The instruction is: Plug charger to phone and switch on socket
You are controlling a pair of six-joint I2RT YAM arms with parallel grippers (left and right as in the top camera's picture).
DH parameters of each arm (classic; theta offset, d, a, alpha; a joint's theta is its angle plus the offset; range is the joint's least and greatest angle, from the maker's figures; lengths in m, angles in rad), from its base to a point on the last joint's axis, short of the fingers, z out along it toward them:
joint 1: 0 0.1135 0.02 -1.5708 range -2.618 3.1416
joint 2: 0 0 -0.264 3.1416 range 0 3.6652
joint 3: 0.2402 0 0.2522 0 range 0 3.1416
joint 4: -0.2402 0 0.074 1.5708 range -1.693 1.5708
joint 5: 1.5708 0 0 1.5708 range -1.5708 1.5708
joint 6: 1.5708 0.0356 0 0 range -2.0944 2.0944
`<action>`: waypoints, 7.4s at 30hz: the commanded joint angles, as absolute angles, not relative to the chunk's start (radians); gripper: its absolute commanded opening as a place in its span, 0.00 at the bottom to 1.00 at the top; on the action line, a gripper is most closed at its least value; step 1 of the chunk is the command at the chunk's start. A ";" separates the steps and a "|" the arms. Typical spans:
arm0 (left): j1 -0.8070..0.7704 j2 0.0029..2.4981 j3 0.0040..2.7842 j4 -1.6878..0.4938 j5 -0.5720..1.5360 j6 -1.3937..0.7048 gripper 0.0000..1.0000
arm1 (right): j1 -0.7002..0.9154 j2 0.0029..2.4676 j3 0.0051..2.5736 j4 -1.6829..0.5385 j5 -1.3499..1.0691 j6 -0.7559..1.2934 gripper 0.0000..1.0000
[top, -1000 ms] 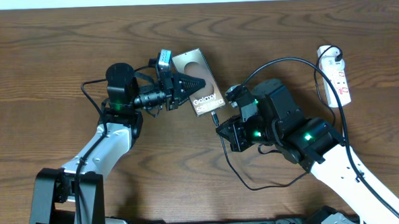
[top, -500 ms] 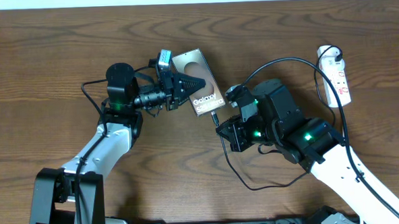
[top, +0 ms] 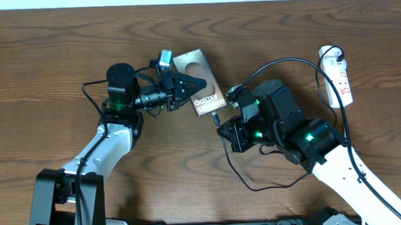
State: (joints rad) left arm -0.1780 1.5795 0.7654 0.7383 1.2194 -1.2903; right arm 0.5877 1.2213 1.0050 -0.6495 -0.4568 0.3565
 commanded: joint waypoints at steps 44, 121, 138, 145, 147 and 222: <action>-0.176 1.569 0.783 0.754 1.264 -1.156 0.07 | 0.598 1.244 1.018 -0.654 -0.470 0.366 0.01; -0.176 1.569 0.783 0.749 1.290 -1.040 0.08 | 0.617 1.220 1.018 -0.666 -0.420 0.298 0.01; -0.176 1.569 0.783 0.749 1.290 -1.040 0.07 | 0.631 1.216 1.018 -0.682 -0.445 0.302 0.01; -0.176 1.569 0.783 0.749 1.290 -1.040 0.07 | 0.649 1.222 1.018 -0.680 -0.391 0.315 0.01; -0.176 1.569 0.783 0.749 1.290 -1.040 0.07 | 0.649 1.225 1.018 -0.681 -0.391 0.318 0.01; -0.176 1.569 0.783 0.749 1.290 -0.987 0.07 | 0.649 1.274 1.018 -0.661 -0.369 0.344 0.01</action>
State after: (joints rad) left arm -0.1776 1.5795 0.7654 0.7372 1.2591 -1.0126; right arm 0.6430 1.2709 1.0050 -0.6613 -0.3698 0.3332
